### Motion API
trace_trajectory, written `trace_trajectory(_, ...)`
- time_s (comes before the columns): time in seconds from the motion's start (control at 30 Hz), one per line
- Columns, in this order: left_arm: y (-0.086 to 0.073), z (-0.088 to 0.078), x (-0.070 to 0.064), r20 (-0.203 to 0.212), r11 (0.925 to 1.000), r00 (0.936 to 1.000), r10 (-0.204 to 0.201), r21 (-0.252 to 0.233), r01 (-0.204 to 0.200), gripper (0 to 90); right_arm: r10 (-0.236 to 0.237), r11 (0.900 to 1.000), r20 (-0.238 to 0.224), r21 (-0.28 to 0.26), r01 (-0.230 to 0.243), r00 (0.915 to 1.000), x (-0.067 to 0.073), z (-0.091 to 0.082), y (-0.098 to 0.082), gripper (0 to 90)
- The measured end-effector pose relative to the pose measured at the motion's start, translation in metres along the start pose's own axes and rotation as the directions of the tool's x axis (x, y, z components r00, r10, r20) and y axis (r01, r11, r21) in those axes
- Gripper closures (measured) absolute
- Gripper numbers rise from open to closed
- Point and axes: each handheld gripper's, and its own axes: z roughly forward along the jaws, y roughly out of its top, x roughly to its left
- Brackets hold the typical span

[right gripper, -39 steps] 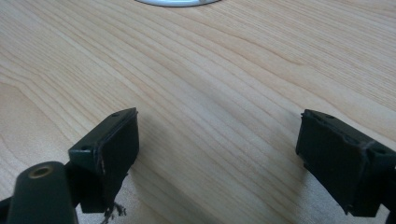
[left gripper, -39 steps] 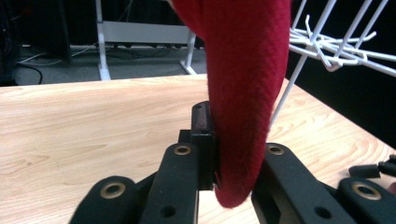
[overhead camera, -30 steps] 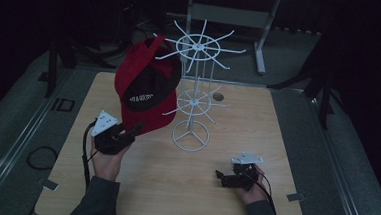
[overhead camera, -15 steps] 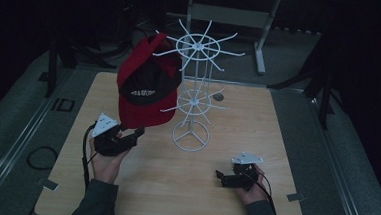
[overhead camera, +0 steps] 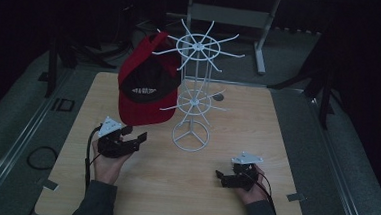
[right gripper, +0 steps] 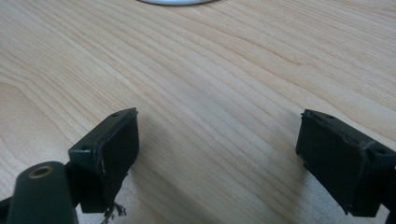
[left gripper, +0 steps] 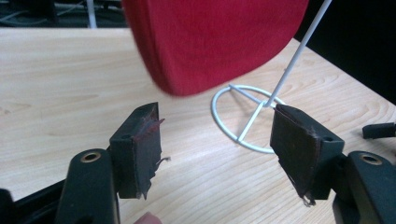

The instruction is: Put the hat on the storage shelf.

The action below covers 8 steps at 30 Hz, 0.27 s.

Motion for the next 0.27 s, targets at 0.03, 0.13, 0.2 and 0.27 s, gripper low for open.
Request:
trace_trajectory(0.03, -0.0031, 0.0029, 0.0012, 0.002, 1.0000, 1.0000, -0.004, 0.007, 0.004, 33.9, 0.000, 1.000, 0.000, 0.000, 0.000, 1.0000, 0.0000, 0.0000, 0.0000, 13.1)
trace_trajectory(0.13, -0.0057, 0.0049, 0.0021, 0.000, 0.9999, 1.0000, -0.002, 0.012, 0.002, 33.6, 0.000, 1.000, 0.000, 0.000, 0.000, 1.0000, 0.0000, 0.0000, 0.0000, 13.1)
trace_trajectory(0.2, -0.0075, 0.0059, 0.0029, 0.002, 0.9999, 1.0000, -0.005, 0.012, 0.005, 33.7, 0.000, 1.000, 0.000, 0.000, 0.000, 1.0000, 0.0000, 0.0000, 0.0000, 13.1)
trace_trajectory(0.27, -0.0084, 0.0057, 0.0040, 0.000, 1.0000, 1.0000, -0.005, 0.007, 0.005, 33.7, 0.000, 1.000, 0.000, 0.000, 0.000, 1.0000, 0.0000, 0.0000, 0.0000, 13.1)
